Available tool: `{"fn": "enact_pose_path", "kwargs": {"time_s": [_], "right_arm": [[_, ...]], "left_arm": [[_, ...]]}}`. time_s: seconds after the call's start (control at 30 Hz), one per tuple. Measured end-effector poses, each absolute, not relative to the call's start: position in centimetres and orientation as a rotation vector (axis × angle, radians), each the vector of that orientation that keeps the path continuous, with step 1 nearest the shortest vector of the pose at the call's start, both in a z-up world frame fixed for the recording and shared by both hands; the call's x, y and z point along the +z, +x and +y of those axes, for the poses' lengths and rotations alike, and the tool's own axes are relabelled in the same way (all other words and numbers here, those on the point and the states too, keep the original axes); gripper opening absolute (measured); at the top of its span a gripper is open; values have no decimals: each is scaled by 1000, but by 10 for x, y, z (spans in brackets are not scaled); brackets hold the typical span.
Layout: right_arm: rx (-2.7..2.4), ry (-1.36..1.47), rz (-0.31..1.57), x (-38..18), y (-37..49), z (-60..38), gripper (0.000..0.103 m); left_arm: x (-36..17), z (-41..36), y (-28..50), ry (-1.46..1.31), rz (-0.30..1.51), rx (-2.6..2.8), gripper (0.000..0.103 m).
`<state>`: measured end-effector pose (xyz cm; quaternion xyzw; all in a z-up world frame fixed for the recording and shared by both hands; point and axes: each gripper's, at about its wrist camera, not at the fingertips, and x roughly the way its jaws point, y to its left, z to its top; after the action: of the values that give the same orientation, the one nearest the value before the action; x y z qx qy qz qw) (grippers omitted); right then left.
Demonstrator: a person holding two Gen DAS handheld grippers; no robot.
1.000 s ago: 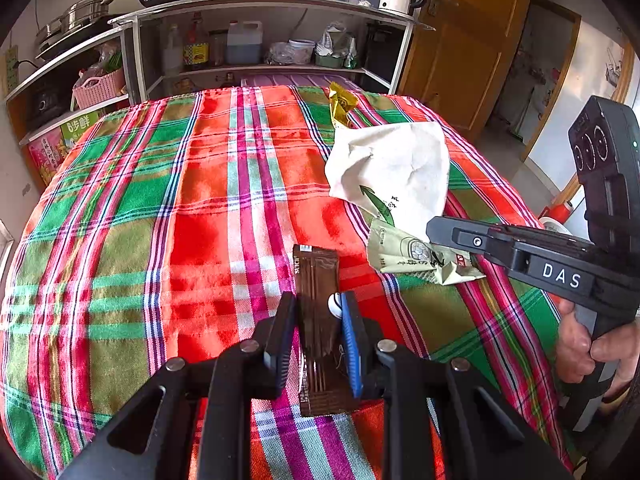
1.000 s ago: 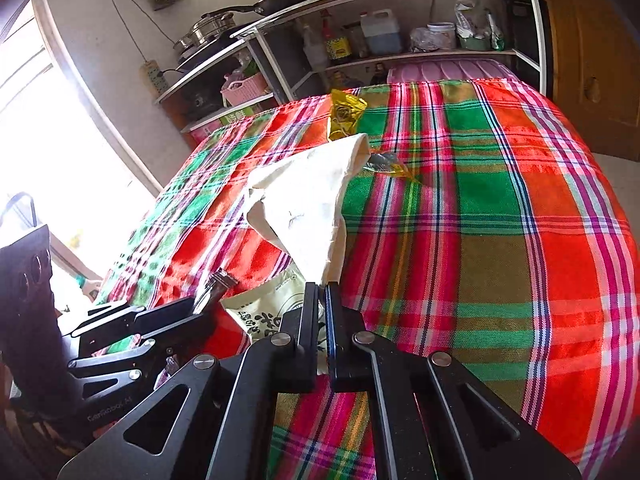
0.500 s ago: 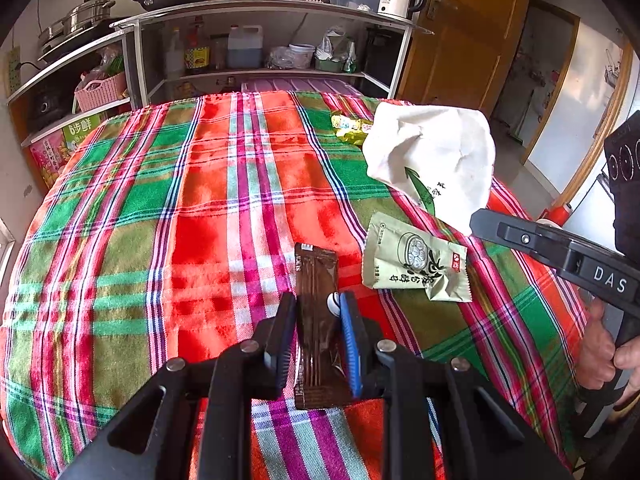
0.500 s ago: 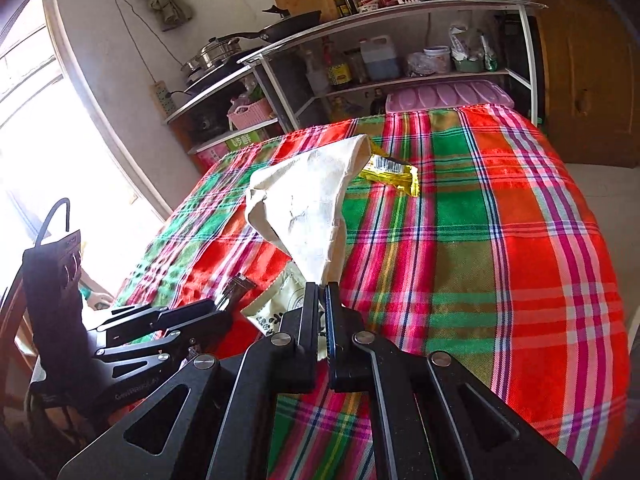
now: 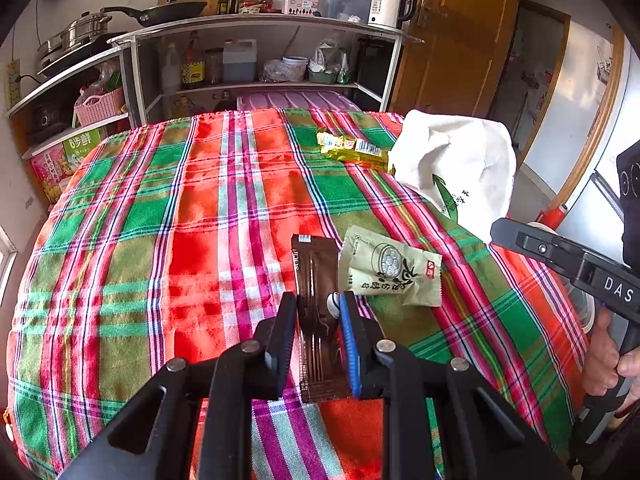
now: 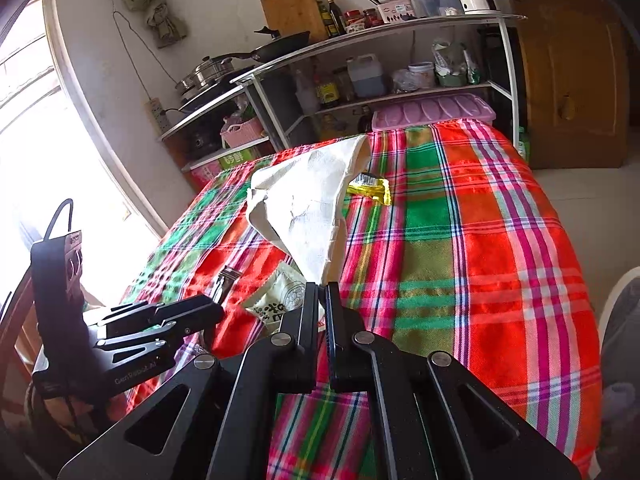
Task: Collect trash
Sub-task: 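Lift the white paper bag and brown packet and carry them toward the bin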
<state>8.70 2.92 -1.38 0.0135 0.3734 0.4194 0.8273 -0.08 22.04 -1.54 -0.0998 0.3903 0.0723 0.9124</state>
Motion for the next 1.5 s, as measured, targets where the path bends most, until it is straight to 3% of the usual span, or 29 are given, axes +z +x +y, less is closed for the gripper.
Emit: {"fn": "enact_pose_path", "kwargs": {"time_s": [0.4, 0.53, 0.8, 1.0, 1.17, 1.5], "right_arm": [[830, 78, 753, -3, 78, -14, 3], [830, 74, 750, -3, 76, -16, 3], [840, 84, 751, -4, 76, -14, 3], [846, 80, 753, -6, 77, -13, 3], [844, 85, 753, -7, 78, -15, 3], [839, 94, 745, -3, 74, -21, 3]], "left_arm": [[-10, 197, 2, -142, 802, 156, 24], [-17, 208, -2, -144, 820, 223, 62], [-37, 219, 10, -136, 885, 266, 65], [-41, 218, 14, -128, 894, 259, 49], [-39, 213, 15, -108, 893, 242, 24], [-24, 205, 8, -97, 853, 235, 20]]}}
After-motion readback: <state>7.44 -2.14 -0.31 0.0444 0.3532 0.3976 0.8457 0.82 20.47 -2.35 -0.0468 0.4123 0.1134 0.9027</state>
